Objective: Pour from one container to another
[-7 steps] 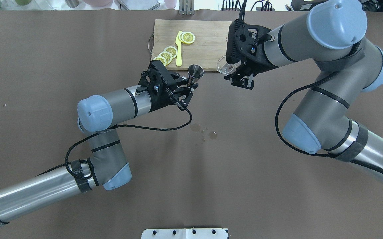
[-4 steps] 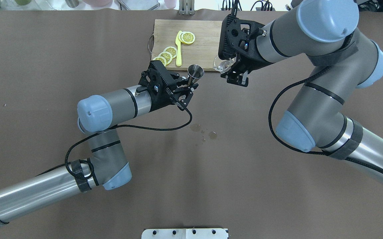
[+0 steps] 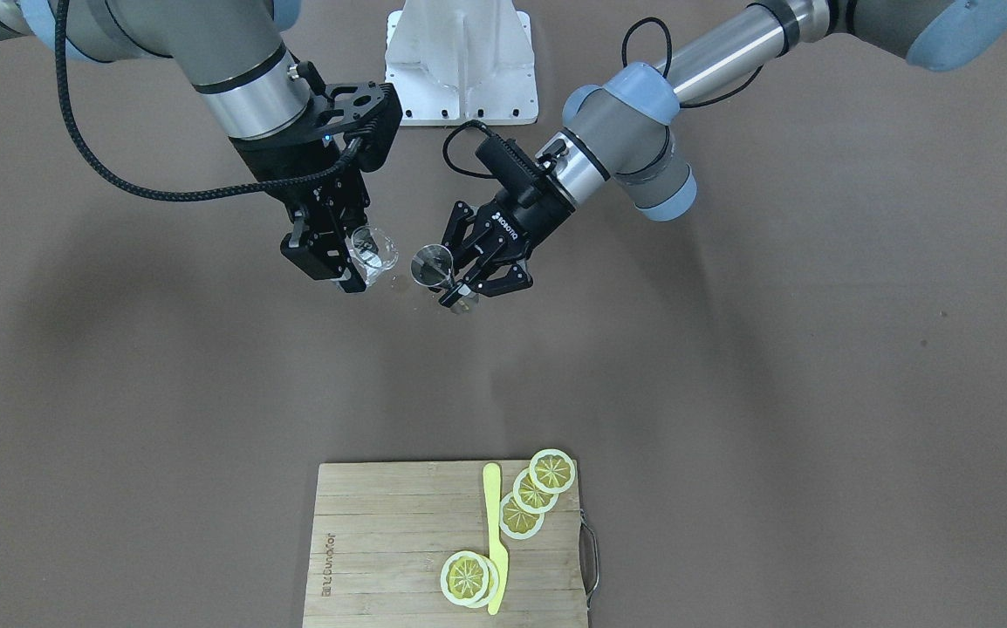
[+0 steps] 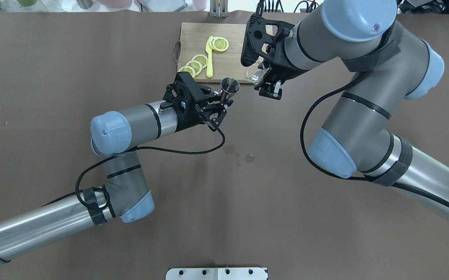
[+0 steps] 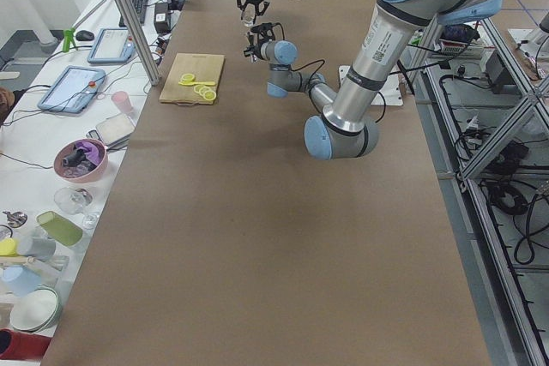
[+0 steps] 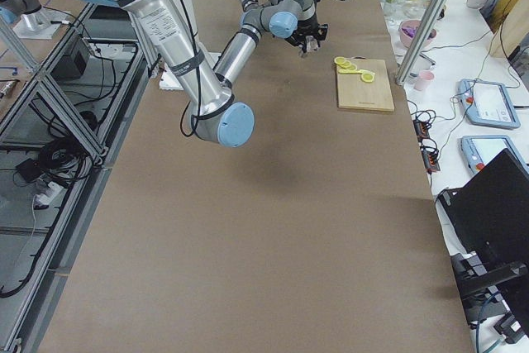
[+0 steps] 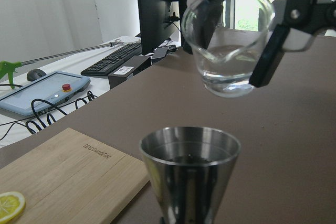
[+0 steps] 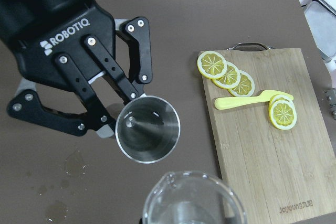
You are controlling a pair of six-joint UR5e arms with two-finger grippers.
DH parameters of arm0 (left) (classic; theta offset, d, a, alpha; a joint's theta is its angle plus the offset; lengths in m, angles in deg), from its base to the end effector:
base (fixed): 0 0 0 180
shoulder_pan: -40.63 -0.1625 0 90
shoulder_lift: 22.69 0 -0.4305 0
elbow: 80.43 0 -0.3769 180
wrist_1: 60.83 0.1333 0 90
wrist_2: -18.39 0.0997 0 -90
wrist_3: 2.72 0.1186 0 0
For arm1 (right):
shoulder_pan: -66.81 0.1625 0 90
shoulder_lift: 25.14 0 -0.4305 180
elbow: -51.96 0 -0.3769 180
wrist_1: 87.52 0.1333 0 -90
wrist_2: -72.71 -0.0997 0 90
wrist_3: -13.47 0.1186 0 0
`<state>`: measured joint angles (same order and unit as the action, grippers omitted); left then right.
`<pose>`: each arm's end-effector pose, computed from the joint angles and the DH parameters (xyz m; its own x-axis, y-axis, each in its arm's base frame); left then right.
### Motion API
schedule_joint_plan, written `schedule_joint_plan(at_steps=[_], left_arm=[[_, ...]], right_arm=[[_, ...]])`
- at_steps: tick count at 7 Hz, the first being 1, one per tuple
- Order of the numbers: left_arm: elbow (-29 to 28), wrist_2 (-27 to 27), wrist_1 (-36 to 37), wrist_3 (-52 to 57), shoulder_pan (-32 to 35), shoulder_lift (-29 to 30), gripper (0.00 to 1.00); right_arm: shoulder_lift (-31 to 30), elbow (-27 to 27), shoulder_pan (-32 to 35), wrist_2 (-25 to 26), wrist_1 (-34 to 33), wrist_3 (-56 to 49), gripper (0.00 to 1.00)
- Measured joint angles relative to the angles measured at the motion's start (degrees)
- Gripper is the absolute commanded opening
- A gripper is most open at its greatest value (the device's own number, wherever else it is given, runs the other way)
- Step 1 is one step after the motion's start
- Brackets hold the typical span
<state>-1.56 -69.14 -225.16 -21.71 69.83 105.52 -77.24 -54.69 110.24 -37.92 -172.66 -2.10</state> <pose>0.5420 -0.4615 0.2080 0.4396 0.8366 -0.3270 0.3339 0.1858 0.9241 -0.3941 -0.4991 0.1658 0.3084 -0.9495 -0.0583 0.4696 0.0986 0.8774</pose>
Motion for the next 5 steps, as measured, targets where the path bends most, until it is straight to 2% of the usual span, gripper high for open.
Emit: schedule_joint_plan(at_steps=[3, 5], left_arm=[[0.1, 0.0, -0.1, 0.0, 0.1, 0.0, 0.00], [0.1, 0.0, -0.1, -0.1, 0.1, 0.0, 0.00]], right_arm=[[1.1, -0.3, -0.8, 1.3, -2.5, -1.6, 0.00], [1.9, -0.8, -1.2, 1.5, -3.9, -6.4, 0.00]])
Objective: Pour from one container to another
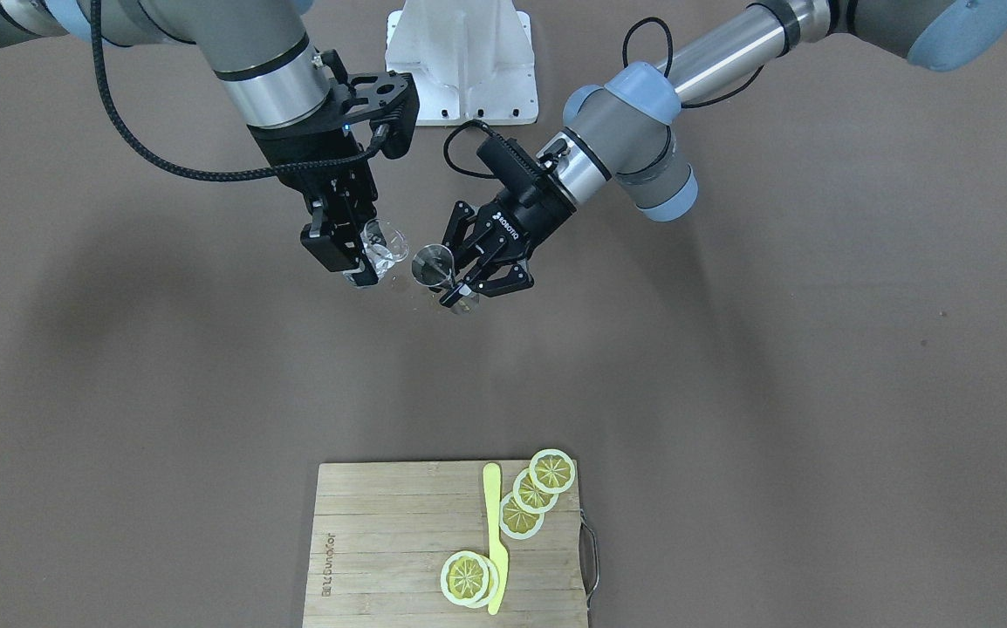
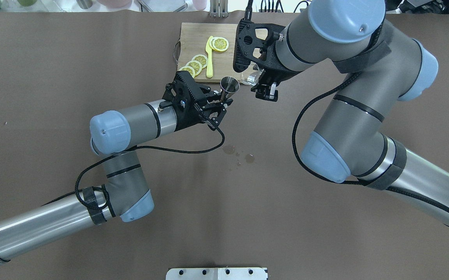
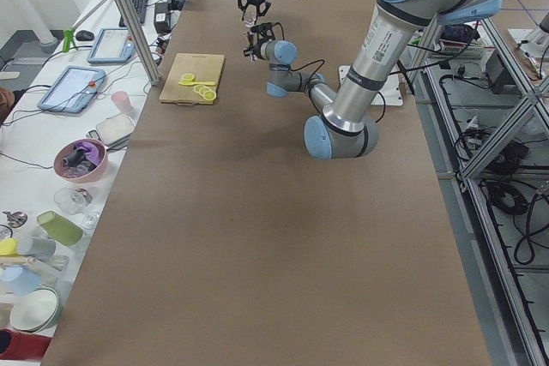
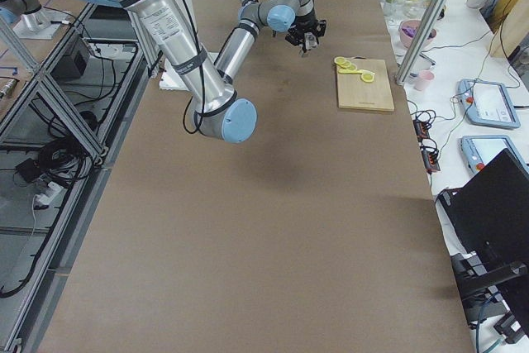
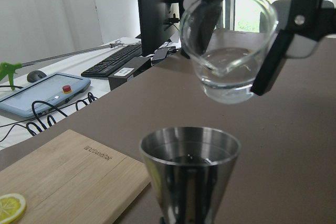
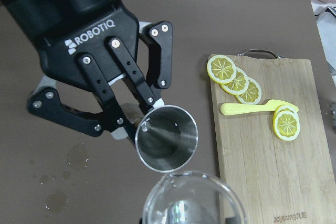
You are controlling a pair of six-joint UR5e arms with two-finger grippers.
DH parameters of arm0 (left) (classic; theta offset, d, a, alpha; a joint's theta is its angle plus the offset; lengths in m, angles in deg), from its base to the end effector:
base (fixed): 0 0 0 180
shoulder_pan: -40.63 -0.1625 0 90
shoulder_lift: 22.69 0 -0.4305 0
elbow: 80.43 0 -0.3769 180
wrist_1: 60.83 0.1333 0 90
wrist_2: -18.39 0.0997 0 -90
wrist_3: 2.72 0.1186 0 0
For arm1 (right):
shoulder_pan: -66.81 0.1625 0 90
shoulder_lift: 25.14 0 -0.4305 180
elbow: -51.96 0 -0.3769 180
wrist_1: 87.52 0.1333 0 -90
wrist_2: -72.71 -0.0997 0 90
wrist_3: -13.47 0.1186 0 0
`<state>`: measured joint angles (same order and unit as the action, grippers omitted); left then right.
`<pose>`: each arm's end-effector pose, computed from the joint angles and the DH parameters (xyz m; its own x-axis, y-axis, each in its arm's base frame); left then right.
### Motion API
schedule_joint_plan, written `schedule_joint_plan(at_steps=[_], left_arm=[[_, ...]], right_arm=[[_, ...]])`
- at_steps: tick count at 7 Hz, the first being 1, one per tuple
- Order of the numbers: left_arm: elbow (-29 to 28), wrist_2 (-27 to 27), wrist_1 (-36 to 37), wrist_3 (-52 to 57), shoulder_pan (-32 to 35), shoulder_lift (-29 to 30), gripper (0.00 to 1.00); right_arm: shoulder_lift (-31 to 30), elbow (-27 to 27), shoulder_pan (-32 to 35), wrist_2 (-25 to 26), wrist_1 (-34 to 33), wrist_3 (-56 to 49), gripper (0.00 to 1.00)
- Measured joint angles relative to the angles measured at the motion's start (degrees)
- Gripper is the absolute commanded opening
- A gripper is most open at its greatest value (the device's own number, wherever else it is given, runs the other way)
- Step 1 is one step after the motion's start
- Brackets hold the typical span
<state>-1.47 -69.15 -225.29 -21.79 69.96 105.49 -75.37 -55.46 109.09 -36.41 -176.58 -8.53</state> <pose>0.5403 -0.4623 0.2075 0.4399 0.8359 -0.3282 0.3376 0.1848 0.9230 -0.4007 -0.4920 0.1511 0.2522 -0.9547 -0.1578 0.5232 -0.0026 0.8522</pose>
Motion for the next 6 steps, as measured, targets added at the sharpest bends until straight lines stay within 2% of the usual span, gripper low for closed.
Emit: schedule_joint_plan(at_steps=[6], left_arm=[[0.0, 0.0, -0.1, 0.1, 0.0, 0.0, 0.00]], right_arm=[[3.4, -0.8, -0.8, 1.6, -10.0, -7.6, 0.00]])
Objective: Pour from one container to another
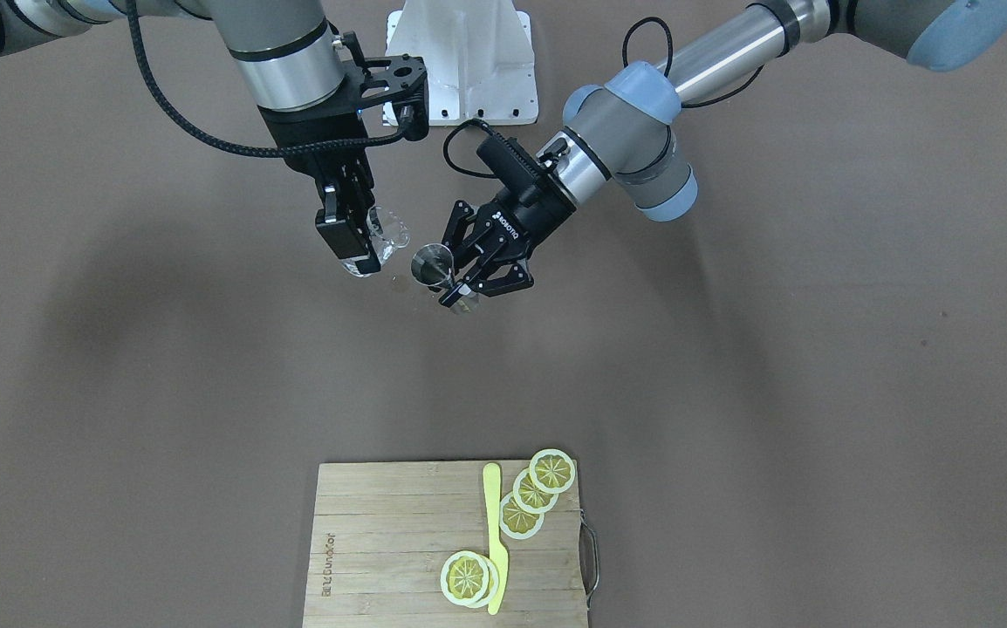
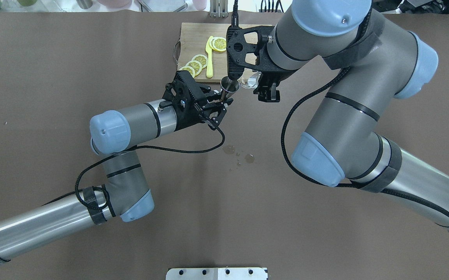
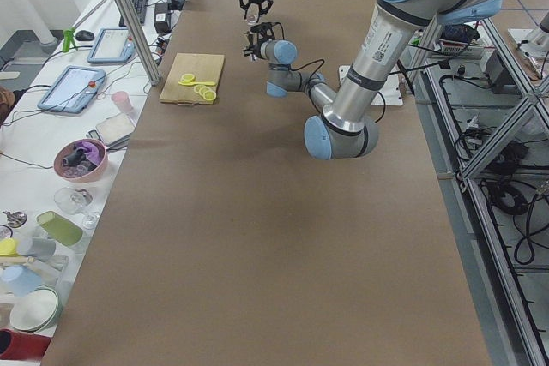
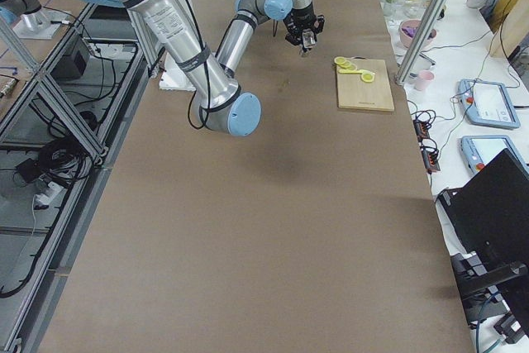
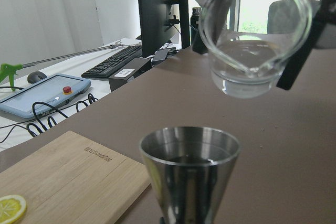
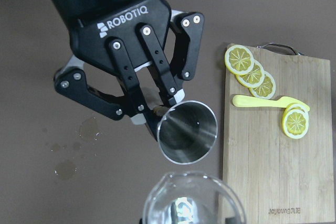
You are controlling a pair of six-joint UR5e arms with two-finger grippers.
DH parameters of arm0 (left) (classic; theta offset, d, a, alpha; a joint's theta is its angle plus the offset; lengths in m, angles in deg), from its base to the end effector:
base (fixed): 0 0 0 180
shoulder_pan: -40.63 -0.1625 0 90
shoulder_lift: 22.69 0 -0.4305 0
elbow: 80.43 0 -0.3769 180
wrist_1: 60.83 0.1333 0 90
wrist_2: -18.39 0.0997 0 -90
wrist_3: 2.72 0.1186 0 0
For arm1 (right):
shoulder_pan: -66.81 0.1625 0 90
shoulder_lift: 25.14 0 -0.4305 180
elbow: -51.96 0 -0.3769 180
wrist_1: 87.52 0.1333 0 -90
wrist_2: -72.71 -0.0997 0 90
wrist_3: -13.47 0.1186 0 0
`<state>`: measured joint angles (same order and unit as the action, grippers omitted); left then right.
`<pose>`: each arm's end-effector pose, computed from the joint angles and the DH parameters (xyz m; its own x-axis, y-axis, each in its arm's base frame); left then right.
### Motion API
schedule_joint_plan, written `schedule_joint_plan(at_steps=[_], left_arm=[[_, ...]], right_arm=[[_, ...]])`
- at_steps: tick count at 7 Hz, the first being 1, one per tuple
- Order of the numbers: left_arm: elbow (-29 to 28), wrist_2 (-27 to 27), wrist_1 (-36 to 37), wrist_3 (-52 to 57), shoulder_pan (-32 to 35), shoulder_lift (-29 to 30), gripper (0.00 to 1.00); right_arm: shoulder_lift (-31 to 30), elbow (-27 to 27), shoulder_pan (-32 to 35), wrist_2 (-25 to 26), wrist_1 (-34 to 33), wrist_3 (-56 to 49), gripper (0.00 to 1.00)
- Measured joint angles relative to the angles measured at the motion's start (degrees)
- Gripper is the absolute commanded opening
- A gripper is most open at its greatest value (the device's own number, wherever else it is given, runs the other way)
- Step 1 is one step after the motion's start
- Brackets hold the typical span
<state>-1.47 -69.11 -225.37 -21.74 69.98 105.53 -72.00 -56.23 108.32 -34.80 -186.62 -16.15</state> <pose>0.5400 -0.4625 0.2069 0.4404 0.8359 -0.3275 0.3391 0.1828 0.9228 -0.4038 -0.4878 0.1364 0.1679 -0.9585 -0.2305 0.6231 -0.0780 0.7783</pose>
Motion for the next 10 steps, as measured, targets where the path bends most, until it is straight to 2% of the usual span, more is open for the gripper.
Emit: schedule_joint_plan(at_steps=[4, 8, 10], left_arm=[[0.0, 0.0, -0.1, 0.0, 0.1, -0.1, 0.00], [0.0, 0.0, -0.3, -0.1, 0.1, -0.1, 0.00], [0.0, 0.0, -0.3, -0.1, 0.1, -0.2, 0.00]], right_arm=[[2.5, 1.2, -0.7, 3.3, -4.6, -5.8, 0.00], [6.8, 6.3, -1.1, 4.3, -5.0, -6.8, 0.00], [7.6, 7.0, -1.2, 4.4, -5.9, -7.3, 0.00]])
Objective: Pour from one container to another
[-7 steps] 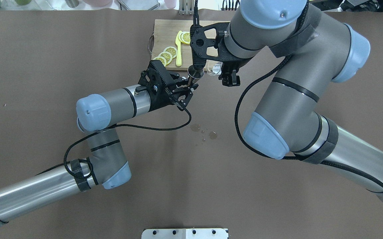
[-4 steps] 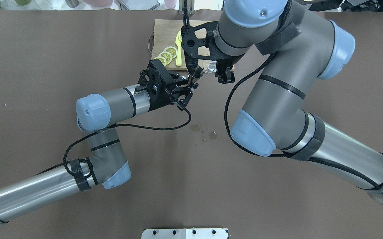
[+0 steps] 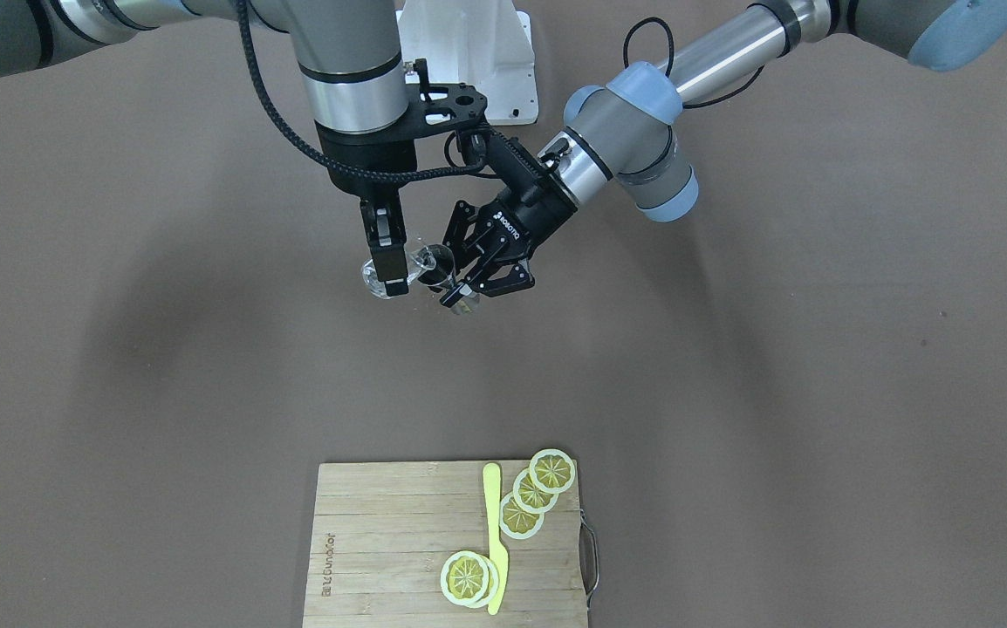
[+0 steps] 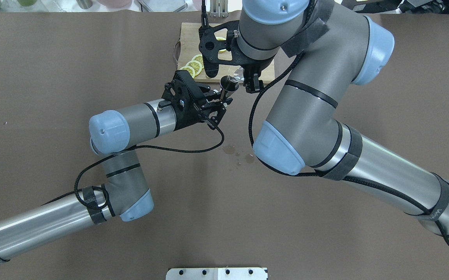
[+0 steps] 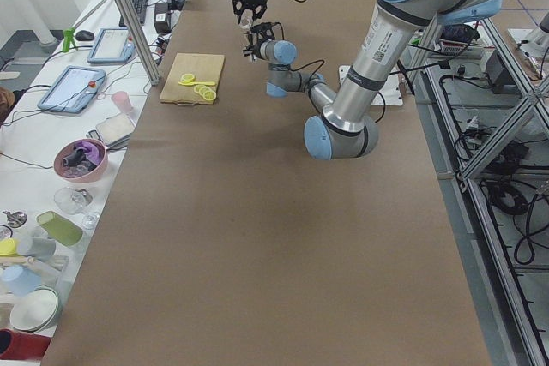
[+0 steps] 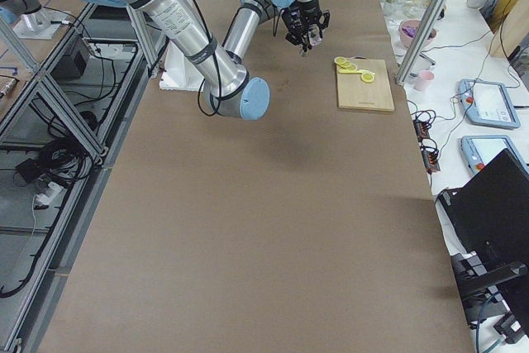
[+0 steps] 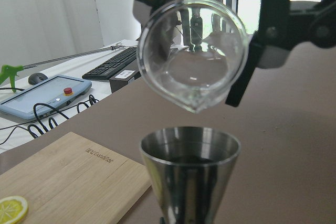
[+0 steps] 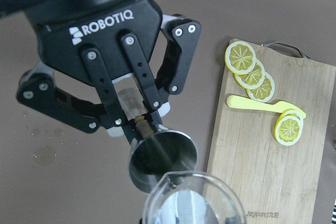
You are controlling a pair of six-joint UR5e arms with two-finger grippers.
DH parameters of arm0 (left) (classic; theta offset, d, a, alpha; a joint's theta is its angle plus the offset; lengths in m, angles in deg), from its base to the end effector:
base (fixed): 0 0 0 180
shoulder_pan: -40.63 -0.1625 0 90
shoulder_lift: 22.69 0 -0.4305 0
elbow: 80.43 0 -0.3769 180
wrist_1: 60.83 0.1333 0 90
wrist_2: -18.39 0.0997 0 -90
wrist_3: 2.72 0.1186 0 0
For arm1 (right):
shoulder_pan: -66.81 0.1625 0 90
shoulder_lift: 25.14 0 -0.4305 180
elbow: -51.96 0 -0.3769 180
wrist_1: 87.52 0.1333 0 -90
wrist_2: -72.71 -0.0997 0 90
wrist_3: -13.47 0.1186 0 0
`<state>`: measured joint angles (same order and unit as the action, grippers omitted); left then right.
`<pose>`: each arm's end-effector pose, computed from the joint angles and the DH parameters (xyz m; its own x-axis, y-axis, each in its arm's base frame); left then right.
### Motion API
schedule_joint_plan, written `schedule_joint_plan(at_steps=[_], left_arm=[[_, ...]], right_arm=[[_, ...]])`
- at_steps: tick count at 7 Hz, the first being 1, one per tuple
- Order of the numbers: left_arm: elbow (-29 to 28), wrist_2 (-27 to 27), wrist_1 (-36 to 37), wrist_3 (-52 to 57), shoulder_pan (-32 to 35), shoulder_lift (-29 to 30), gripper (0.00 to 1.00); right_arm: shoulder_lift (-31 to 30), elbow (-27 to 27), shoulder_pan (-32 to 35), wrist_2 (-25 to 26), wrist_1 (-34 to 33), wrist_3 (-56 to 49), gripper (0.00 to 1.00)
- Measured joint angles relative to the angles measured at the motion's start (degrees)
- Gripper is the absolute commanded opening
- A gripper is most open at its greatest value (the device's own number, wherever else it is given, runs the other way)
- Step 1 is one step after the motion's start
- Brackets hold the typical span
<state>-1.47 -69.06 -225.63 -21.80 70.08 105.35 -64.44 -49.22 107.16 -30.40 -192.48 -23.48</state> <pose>0.5385 -0.4632 0.2086 0.4418 0.8348 -0.3286 0.3412 0.1823 0.9221 -0.4366 -0.5105 0.1088 0.0901 -0.9447 -0.3152 0.7191 -0.1572 0.6768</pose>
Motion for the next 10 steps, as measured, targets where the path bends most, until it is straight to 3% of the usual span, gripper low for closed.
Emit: schedule_joint_plan(at_steps=[4, 10], left_arm=[[0.0, 0.0, 0.0, 0.0, 0.0, -0.2, 0.00], [0.0, 0.0, 0.0, 0.1, 0.0, -0.3, 0.00]], right_arm=[[1.7, -0.5, 0.0, 2.3, -5.5, -5.6, 0.00], [3.1, -0.2, -0.4, 7.4, -8.2, -11.6, 0.00]])
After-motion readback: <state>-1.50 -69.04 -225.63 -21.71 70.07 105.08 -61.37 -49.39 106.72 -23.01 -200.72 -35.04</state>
